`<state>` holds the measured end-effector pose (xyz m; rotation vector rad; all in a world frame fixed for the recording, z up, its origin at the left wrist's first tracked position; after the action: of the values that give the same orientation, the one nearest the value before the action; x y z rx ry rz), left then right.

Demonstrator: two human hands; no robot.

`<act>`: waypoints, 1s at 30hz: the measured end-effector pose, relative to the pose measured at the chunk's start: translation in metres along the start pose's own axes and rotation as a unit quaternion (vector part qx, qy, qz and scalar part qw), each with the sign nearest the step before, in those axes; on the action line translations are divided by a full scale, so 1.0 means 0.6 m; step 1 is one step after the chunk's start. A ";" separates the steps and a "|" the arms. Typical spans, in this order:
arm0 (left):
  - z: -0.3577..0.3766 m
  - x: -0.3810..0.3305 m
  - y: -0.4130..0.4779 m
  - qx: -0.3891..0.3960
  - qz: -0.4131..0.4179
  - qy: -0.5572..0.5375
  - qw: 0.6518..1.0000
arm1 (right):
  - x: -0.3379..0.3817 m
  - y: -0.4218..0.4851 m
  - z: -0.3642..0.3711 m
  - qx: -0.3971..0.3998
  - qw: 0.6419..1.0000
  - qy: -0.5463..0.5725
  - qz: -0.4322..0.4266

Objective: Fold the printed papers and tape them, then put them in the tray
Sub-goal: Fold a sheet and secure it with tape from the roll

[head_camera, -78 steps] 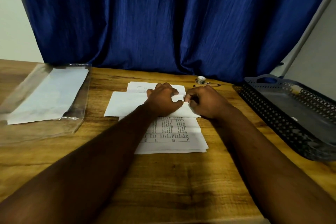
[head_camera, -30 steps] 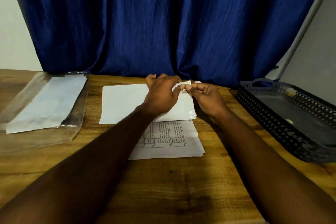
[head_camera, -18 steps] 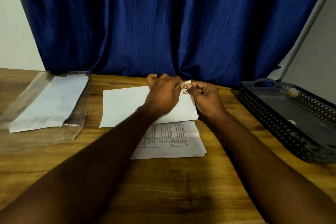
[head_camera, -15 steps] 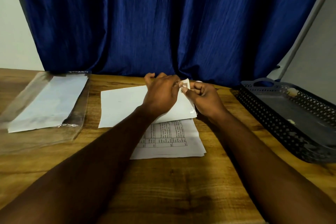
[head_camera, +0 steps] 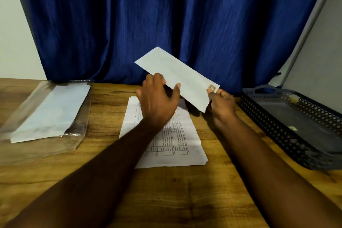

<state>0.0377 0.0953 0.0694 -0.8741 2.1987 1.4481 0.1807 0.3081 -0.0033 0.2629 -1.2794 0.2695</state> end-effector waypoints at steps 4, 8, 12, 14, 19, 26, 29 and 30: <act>0.049 0.072 -0.016 0.105 -0.247 -0.281 0.921 | -0.028 -0.022 0.047 0.092 0.993 0.048 0.052; 0.111 0.065 -0.041 0.239 -0.316 -0.461 0.794 | -0.036 -0.038 0.081 0.145 0.982 0.093 0.075; 0.134 0.045 -0.059 0.319 -0.317 -0.452 0.771 | -0.032 -0.034 0.082 0.149 0.979 0.117 0.076; 0.137 0.049 -0.058 0.313 -0.324 -0.447 0.773 | -0.029 -0.030 0.073 0.138 0.987 0.054 0.062; 0.129 0.054 -0.045 0.338 -0.261 -0.375 0.823 | 0.004 -0.022 0.053 0.115 0.991 -0.070 0.003; 0.137 0.051 -0.051 0.385 -0.169 -0.266 0.868 | 0.044 -0.040 0.069 0.162 0.945 -0.241 -0.150; 0.139 0.054 -0.052 0.361 -0.193 -0.330 0.851 | 0.038 -0.036 0.064 0.151 0.952 -0.227 -0.138; 0.139 0.053 -0.051 0.351 -0.198 -0.337 0.851 | 0.041 -0.034 0.059 0.142 0.954 -0.228 -0.135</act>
<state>0.0317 0.1536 -0.0046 -0.4145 1.6515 0.5302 0.1622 0.2783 0.0290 0.7768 -1.6386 0.1598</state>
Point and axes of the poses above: each hand's wrist, its own y-axis towards the middle knuckle, its own z-axis out of the palm, x = y × z, the point moved 10 cm from there along y, towards the middle knuckle, and after that the axes turned 1 degree about -z, right-handed, at the moved point
